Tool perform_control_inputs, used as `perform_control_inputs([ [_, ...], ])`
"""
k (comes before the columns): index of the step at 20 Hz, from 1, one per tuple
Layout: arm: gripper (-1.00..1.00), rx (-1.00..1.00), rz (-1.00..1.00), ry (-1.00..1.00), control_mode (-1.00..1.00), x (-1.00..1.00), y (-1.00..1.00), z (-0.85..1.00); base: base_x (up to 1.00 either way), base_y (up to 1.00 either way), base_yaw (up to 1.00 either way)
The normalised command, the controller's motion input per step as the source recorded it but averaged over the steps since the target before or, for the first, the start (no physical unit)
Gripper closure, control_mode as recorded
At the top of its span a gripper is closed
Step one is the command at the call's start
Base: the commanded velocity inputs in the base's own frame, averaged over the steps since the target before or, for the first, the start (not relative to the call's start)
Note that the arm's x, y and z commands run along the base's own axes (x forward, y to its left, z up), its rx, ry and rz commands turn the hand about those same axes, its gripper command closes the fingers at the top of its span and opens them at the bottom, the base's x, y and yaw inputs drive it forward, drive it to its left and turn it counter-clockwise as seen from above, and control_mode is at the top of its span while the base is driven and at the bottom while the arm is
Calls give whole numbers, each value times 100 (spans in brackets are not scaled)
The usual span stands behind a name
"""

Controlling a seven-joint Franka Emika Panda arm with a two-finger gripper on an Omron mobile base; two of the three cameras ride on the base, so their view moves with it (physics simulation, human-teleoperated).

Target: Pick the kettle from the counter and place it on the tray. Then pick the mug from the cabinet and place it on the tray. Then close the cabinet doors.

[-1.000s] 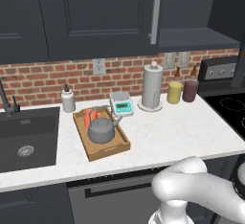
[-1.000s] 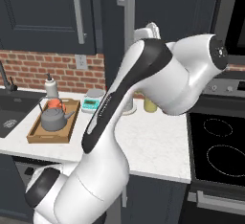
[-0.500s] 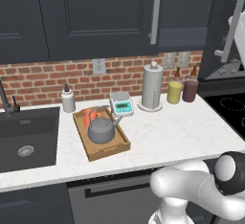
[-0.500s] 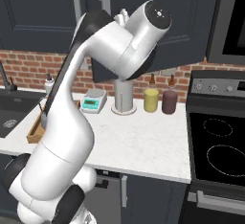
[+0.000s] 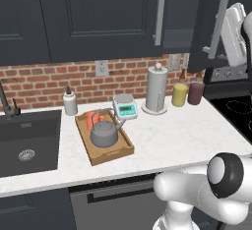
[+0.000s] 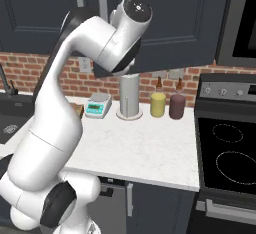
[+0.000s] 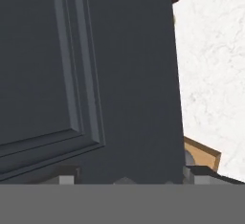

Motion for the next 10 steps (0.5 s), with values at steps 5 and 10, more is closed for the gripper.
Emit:
perform_control_inputs([
  [5, -100, 0, -8, 1, -100, 69, 47, 0, 0, 0, 0],
  [10, -100, 0, -5, 5, -100, 76, 38, 0, 0, 0, 0],
])
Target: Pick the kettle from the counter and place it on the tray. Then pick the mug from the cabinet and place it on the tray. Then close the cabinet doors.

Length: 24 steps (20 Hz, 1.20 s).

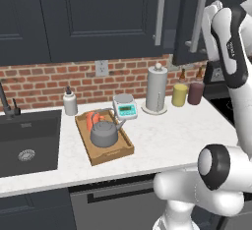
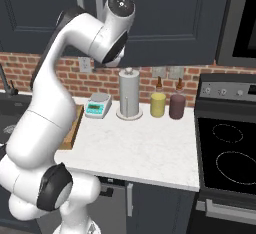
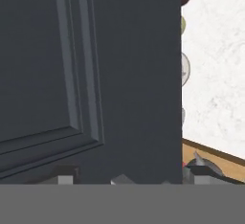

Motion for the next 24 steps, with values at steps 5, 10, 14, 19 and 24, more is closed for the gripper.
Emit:
perform_control_inputs([
  [5, -100, 0, -1, 7, -100, 79, 24, 0, 0, 0, 0],
  [10, -100, 0, 0, 8, -100, 83, 20, 0, 0, 0, 0],
  [14, -100, 0, 0, 6, -100, 81, 20, 0, 0, 0, 0],
  [19, -100, 0, 0, 3, -100, 76, 19, -2, 0, 0, 0],
  [24, -100, 0, 0, 0, -100, 52, 16, -12, 0, 0, 0],
])
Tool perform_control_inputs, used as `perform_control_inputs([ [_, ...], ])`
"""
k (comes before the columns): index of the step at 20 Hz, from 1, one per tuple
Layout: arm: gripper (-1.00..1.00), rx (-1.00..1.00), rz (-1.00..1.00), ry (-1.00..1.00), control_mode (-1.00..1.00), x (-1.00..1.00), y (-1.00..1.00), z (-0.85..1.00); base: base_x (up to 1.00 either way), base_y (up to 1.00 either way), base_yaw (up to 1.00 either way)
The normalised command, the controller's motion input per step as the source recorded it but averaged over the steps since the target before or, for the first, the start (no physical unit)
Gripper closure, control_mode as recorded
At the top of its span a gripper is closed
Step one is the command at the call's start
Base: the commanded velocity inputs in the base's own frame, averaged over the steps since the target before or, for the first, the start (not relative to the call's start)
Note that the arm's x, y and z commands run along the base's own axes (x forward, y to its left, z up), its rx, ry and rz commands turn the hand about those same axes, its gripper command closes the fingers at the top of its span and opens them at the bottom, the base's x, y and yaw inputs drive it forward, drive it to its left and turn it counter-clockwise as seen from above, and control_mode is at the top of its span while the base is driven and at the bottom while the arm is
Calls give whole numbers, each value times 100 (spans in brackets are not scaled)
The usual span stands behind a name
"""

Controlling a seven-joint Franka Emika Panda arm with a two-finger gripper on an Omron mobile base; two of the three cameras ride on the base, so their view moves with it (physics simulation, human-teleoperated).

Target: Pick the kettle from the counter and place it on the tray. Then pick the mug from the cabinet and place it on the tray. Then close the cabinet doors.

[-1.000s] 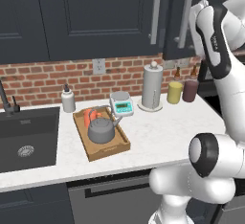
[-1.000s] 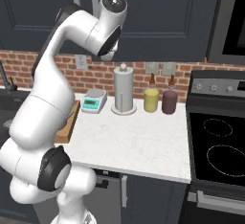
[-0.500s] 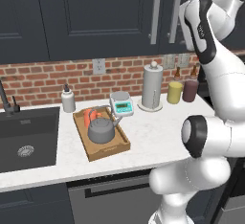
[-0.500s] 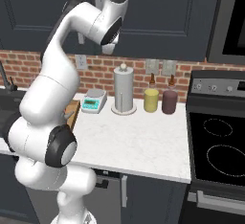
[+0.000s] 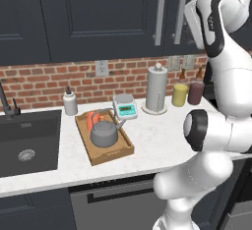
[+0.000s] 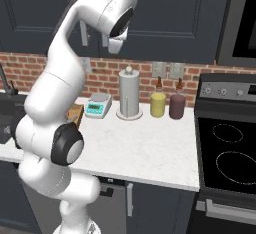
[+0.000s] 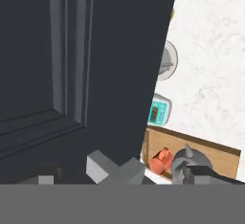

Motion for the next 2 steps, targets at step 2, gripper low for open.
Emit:
perform_control_inputs([
  [2, -100, 0, 0, 0, -100, 13, 13, -21, 0, 0, 0],
])
